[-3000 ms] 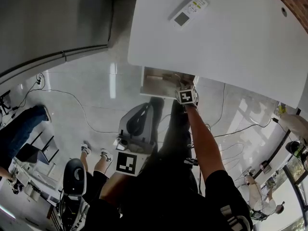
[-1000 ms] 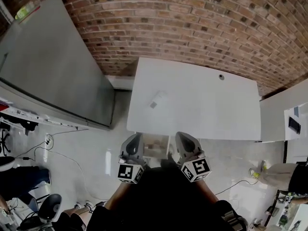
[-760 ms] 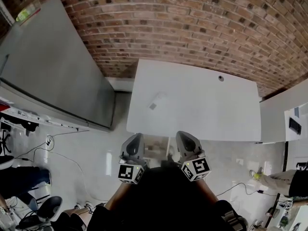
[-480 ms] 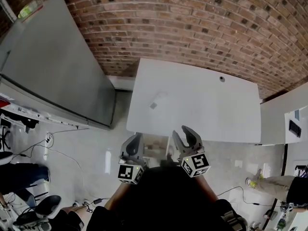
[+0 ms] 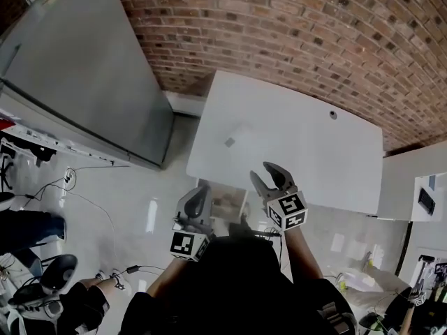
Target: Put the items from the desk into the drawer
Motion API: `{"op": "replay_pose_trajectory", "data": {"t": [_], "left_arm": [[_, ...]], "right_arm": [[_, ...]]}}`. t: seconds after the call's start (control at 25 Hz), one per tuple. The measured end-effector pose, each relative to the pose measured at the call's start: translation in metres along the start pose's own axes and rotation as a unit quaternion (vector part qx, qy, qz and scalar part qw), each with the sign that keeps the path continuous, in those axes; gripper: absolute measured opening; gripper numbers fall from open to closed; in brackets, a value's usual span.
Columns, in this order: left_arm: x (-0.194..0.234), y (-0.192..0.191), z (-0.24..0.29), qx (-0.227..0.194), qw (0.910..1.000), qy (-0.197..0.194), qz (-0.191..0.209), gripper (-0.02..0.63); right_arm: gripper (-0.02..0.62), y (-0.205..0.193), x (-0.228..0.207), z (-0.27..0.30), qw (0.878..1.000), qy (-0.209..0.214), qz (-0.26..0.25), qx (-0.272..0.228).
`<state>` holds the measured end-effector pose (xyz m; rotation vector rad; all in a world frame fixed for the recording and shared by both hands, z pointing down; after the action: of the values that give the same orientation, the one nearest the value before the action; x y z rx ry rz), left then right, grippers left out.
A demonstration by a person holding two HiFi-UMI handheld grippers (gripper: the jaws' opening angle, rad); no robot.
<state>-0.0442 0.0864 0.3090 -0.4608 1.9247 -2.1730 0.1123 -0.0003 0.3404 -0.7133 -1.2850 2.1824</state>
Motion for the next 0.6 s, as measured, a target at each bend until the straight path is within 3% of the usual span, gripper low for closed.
{"op": "replay_pose_trajectory", "data": {"t": [0.36, 0.6], "left_arm": [[0.006, 0.0, 0.008, 0.002, 0.9997, 0.023, -0.008, 0.014], [0.007, -0.006, 0.018, 0.009, 0.9994, 0.03, -0.014, 0.014]], "right_arm": [[0.196, -0.043, -0.018, 0.062, 0.989, 0.089, -0.059, 0.104], [0.202, -0.074, -0.031, 0.096, 0.966, 0.138, -0.14, 0.171]]}}
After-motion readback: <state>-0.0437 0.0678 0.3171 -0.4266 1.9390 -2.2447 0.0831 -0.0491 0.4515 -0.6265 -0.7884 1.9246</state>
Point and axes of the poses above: the fingertips, and each gripper's own axes: z forward along the fingers, x to its left, y out of its top, the point moved 2 cm from there along -z, backward along the fingers, and after that the axes turned 8 degrees about z, right-handed, at the moved point
